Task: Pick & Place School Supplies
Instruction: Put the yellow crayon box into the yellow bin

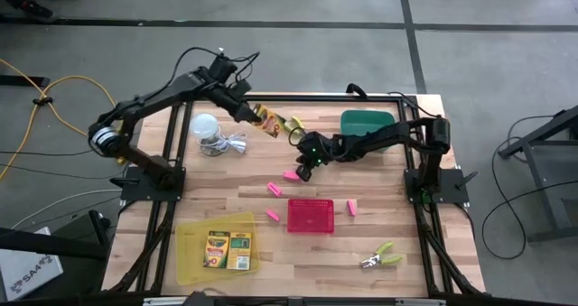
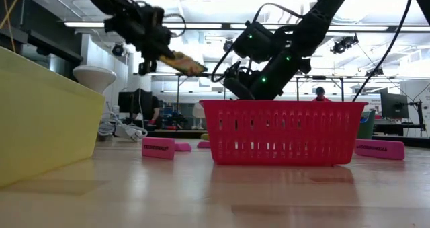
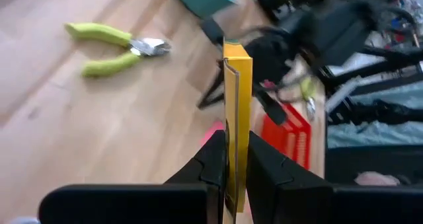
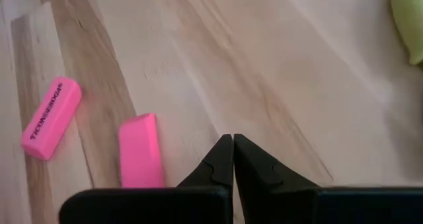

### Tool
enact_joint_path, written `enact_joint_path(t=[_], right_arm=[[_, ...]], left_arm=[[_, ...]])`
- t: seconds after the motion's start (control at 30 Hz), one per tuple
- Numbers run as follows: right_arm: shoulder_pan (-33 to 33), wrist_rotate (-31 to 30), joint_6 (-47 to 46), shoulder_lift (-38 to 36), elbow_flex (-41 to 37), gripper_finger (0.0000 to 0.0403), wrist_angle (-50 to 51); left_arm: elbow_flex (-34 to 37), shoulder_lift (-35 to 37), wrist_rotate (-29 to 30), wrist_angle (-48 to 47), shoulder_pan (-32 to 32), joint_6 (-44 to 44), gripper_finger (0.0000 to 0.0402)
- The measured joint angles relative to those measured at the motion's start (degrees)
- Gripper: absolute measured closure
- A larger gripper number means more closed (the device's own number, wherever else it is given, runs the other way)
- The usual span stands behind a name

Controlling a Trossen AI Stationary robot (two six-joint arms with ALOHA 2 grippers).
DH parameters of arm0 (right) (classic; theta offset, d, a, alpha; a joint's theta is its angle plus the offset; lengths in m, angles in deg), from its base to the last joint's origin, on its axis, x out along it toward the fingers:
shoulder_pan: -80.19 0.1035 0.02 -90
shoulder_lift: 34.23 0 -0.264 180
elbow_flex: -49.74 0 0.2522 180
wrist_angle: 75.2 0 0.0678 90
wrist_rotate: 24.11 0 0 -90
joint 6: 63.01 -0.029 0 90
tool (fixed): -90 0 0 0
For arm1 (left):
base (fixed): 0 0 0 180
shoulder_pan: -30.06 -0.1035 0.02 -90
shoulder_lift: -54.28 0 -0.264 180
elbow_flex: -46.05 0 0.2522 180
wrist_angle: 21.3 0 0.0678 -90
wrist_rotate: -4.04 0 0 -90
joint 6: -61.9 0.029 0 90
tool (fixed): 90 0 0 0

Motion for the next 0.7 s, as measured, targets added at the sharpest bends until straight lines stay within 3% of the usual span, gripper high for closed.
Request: enact_joint_path(t=[0.3,0.7], right_arm=[[0.5,-0.3,-0.2,0.0,0.0,0.0401,0.4],[0.5,-0.4,-0.2,-0.1,0.1,0.0401,0.4]], left_arm=[[0.0,9.8,6.2,-14.5,5.9,0.5,0.0373],[0.0,20.3,6.1,-31.8,18.3,-7.9,0.0373]])
